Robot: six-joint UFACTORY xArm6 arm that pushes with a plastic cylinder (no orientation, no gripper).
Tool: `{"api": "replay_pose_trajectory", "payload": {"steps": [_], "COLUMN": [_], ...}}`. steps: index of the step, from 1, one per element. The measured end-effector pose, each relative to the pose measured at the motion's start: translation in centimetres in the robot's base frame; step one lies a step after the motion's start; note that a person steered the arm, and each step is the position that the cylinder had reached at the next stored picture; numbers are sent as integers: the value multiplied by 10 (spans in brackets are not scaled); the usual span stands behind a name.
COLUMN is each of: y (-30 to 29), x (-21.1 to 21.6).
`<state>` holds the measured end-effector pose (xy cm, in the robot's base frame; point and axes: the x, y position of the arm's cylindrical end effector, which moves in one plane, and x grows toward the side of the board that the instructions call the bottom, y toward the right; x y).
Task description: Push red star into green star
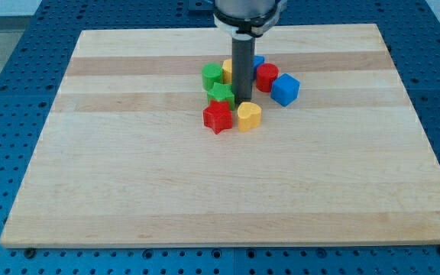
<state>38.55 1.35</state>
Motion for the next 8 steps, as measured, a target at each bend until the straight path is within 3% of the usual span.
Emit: {"api": "replay_pose_trajectory", "payload": {"steps": [1,4,6,8], "y": [1,94,53,-31], "x": [0,28,84,95]}}
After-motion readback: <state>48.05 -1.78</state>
